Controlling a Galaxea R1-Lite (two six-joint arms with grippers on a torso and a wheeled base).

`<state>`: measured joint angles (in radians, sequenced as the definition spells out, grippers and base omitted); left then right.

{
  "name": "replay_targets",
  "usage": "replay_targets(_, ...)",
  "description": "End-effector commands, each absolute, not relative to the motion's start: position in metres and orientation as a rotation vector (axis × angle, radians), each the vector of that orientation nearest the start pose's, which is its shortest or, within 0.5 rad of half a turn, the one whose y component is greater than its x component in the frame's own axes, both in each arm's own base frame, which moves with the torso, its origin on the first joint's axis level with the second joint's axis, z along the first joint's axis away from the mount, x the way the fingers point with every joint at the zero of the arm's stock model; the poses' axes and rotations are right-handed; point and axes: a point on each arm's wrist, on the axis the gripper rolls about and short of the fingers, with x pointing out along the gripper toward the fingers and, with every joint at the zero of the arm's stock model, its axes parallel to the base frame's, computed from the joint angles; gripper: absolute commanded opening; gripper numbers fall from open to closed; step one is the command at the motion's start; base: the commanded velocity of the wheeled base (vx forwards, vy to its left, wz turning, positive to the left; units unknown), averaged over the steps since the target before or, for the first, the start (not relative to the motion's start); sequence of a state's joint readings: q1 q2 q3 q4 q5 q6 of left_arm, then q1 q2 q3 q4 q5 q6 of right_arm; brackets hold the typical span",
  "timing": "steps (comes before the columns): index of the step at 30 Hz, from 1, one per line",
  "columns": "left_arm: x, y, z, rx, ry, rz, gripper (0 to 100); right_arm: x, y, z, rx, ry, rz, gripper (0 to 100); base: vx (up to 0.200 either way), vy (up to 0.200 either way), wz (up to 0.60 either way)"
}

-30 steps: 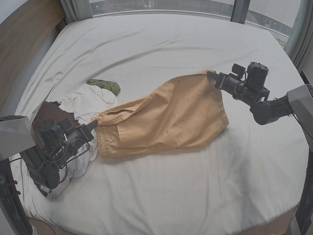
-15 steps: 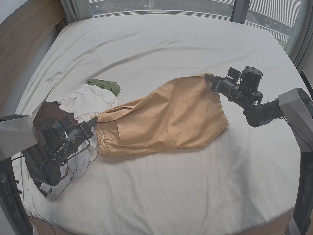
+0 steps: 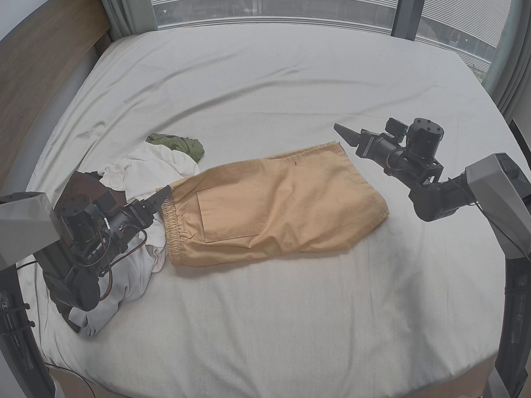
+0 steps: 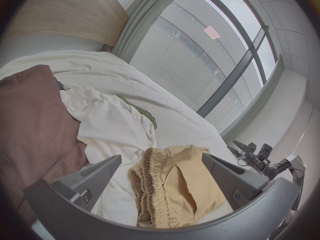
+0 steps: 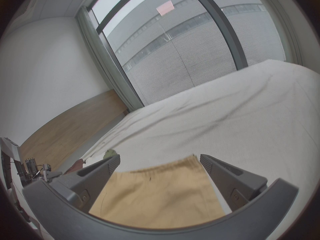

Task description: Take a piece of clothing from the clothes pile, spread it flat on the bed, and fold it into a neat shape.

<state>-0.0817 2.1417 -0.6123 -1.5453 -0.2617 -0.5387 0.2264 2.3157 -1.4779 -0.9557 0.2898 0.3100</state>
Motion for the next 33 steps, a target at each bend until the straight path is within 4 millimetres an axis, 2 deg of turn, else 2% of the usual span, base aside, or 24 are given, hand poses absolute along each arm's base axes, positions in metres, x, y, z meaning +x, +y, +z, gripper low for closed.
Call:
replay_targets(1, 0.325, -0.044, 0.097, -0.535, 0.085, -0.412, 100, 0.412, 0.102, 0.158, 0.314, 0.046, 0.543, 100, 0.000, 0.000, 0.00)
replay_targets(4, 0.310, -0.052, 0.102, -0.543, 0.113, -0.480, 100, 0.384, 0.093, 0.155, 0.363, 0.121, 0.585, 100, 0.000, 0.000, 0.00)
replay_targets(7, 0.299, -0.057, 0.100, -0.543, 0.148, -0.523, 100, 0.364, 0.087, 0.152, 0.423, 0.166, 0.614, 100, 0.000, 0.000, 0.00)
replay_targets(8, 0.292, -0.060, 0.099, -0.539, 0.170, -0.549, 100, 0.351, 0.085, 0.147, 0.458, 0.187, 0.638, 100, 0.000, 0.000, 0.00)
replay_targets(13, 0.281, -0.062, 0.099, -0.521, 0.194, -0.578, 100, 0.326, 0.081, 0.125, 0.472, 0.205, 0.683, 100, 0.000, 0.000, 0.00)
replay_targets(25, 0.282, -0.062, 0.082, -0.317, 0.190, -0.570, 100, 0.320, 0.085, 0.098, 0.478, 0.348, 0.668, 100, 0.000, 0.000, 0.00)
replay_targets(30, 0.285, -0.060, 0.070, -0.210, 0.198, -0.555, 100, 0.320, 0.091, 0.074, 0.464, 0.429, 0.663, 100, 0.000, 0.000, 0.00)
replay_targets(33, 0.285, -0.060, 0.070, -0.210, 0.198, -0.555, 100, 0.320, 0.091, 0.074, 0.464, 0.429, 0.663, 100, 0.000, 0.000, 0.00)
